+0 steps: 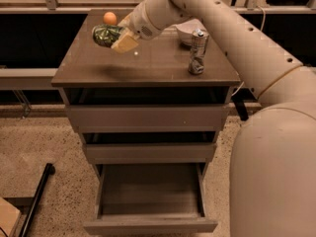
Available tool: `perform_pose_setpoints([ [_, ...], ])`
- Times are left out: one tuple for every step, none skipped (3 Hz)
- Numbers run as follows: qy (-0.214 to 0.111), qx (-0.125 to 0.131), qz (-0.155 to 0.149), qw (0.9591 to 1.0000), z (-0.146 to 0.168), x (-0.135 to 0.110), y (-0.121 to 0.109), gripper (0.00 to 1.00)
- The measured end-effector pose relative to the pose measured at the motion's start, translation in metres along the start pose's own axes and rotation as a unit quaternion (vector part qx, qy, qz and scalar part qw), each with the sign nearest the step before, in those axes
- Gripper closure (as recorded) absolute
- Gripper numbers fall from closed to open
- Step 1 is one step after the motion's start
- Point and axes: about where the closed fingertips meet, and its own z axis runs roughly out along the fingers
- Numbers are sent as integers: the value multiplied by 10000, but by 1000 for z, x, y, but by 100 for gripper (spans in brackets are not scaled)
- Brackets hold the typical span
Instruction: Place green can into bottom drawer
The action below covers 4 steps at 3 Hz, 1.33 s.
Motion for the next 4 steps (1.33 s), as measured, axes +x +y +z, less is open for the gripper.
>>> perform_pose_setpoints([
  [55, -397, -396, 9984, -35, 6, 31, 100],
  [47, -713, -397, 9967, -77, 16, 75, 100],
  [38, -574, -172, 9982, -102, 24, 108, 100],
  [-97, -267, 370, 9989, -116, 40, 144, 100],
])
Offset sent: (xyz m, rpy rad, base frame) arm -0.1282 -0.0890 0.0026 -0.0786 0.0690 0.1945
